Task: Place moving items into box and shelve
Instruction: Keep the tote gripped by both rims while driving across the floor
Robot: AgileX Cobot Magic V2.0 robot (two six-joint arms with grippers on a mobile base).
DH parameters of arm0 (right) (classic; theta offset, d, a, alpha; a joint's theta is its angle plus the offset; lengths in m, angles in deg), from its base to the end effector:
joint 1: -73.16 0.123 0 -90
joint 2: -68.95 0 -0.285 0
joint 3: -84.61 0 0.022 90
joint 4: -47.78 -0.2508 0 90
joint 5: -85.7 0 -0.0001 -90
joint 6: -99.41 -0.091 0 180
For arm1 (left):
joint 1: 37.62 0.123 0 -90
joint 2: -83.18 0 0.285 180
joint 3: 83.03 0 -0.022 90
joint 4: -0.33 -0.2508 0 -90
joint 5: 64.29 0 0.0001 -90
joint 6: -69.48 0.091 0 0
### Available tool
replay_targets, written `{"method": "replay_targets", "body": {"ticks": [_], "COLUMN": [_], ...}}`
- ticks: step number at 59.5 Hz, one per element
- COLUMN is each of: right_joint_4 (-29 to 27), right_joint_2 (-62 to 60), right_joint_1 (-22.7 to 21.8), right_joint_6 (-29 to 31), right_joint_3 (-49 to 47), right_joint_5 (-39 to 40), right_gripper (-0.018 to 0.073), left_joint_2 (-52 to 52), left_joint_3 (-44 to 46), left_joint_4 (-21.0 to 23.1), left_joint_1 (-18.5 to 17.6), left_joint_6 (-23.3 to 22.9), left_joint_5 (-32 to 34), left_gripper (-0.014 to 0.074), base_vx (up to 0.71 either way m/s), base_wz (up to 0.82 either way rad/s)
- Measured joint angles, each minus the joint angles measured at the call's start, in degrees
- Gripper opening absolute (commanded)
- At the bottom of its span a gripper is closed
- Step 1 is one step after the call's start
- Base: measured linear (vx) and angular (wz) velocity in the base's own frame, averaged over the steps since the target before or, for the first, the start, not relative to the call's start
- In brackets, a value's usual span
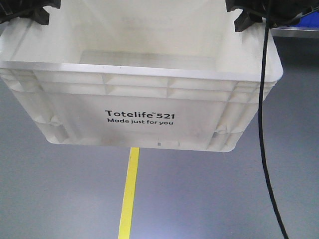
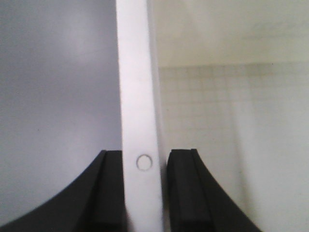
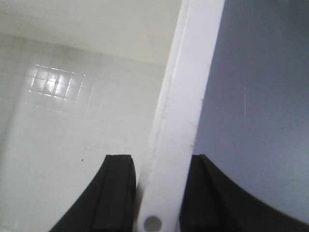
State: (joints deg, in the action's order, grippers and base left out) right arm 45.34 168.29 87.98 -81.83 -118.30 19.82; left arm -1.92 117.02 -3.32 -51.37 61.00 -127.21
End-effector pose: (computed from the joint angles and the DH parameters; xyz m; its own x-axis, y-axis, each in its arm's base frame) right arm 0.3282 0.0905 0.4125 -0.7751 -0.1647 -0.6100 -0.2485 0.9671 0.0546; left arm 0.3137 -0.0715 0.4264 -0.7374 0.0584 -0.6729 0.1135 0.9928 -0.0382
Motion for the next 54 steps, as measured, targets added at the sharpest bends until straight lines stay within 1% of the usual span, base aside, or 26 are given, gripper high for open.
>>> {"method": "replay_targets", "body": {"ticks": [31,54], "right_joint_4": [0.22,0.16], "right_joint_2": [0.00,0.00], "right_joint_1": [0.00,0.00], "right_joint_6": [0.00,0.00], "right_joint_3": [0.00,0.00], "right_joint_5": [-0.05,-0.05], "right_gripper": [-0.0013,-0.0013], "left_joint_2": [0.00,0.00], "left_joint_3": [0.00,0.00], "left_joint_4": [0.11,0.11], "left_joint_1": [0.00,0.00], "left_joint_6": [0.00,0.00], "left_joint_5": [0.10,0.10], "left_gripper": [-0.0015,-0.0016], "base_vx": [0.49,0.54], "base_wz": [0.05,0.14]}}
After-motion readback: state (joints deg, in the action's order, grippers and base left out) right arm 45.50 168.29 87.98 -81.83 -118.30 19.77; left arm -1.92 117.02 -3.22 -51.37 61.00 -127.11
